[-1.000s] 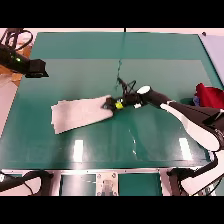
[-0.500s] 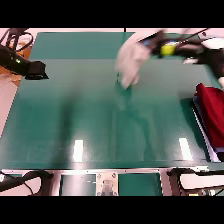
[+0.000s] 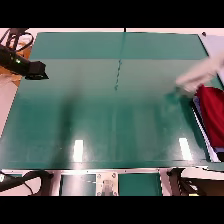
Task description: Fold the shirts.
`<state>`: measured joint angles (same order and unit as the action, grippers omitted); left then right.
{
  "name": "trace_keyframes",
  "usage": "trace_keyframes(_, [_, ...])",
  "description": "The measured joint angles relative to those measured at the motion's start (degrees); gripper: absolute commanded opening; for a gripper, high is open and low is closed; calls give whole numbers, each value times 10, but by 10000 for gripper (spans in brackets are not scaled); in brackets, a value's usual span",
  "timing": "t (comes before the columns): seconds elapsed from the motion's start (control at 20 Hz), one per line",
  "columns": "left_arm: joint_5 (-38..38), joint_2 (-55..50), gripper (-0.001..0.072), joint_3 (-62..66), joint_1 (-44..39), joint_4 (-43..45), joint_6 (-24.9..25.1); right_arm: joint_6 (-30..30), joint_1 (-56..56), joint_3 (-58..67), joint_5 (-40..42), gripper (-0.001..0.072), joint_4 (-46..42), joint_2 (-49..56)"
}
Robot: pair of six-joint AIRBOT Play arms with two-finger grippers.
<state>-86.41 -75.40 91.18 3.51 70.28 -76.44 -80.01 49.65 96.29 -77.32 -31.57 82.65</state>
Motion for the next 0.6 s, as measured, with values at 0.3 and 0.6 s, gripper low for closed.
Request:
trace_keyframes(0.3, [2,0,22,0,0,-3,3,-32,130,-82,-36,12,-128,-83])
trace_keyframes(0.6, [2,0,21,0,0,-6,5,-94,190,-256,-24,13,-321,-174])
